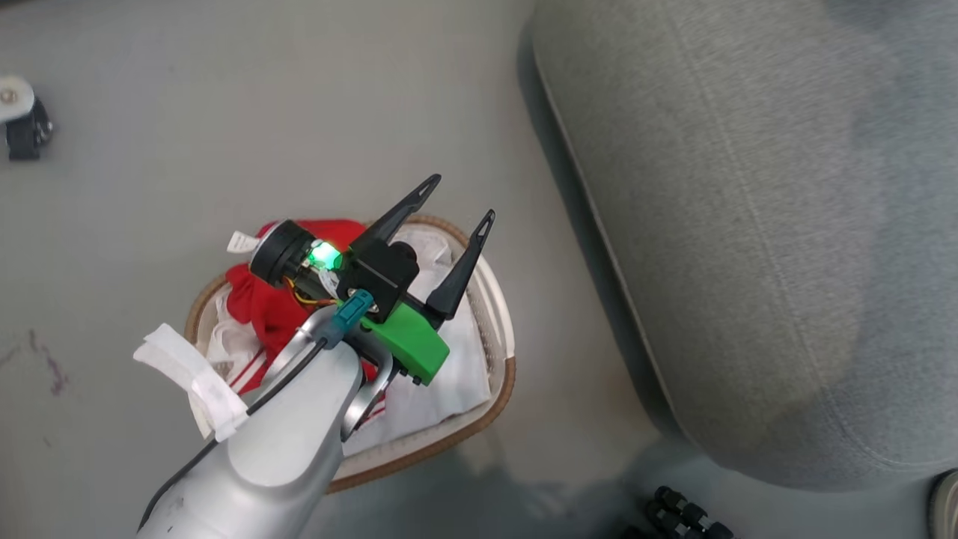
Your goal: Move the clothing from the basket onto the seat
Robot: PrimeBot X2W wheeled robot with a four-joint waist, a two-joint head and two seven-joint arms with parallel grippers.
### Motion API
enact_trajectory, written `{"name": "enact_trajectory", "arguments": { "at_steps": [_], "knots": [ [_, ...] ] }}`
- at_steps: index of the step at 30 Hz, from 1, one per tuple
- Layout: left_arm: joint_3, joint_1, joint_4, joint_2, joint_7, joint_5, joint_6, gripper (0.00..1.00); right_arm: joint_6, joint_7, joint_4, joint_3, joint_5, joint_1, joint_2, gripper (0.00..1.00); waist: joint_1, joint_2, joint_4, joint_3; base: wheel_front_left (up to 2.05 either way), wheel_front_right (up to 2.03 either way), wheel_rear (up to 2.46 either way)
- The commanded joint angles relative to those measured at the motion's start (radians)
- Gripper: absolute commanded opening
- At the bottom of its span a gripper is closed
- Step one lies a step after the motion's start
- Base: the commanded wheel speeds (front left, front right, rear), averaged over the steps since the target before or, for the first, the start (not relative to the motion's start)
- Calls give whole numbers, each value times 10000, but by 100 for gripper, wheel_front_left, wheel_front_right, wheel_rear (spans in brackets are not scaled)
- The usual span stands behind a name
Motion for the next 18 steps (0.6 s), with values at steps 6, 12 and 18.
{"name": "enact_trajectory", "arguments": {
  "at_steps": [6, 12, 18],
  "knots": [
    [66, -138, -161, 139, -3, 98, 129, 100, -14, -7, 911, -319, -115, 738, 208, 0, -3, -1, 803, 1247, 0, 0, 0],
    [172, 111, -203, 211, -6, 21, 204, 100, -14, -5, 923, -471, -264, 1346, 700, 39, -3, -1, 620, 1166, 0, 0, 0],
    [235, 367, -166, 182, -7, -62, 202, 100, -14, -5, 548, -354, -464, 1999, 1097, 100, -3, -1, 474, 805, 0, 0, 0]
  ]
}}
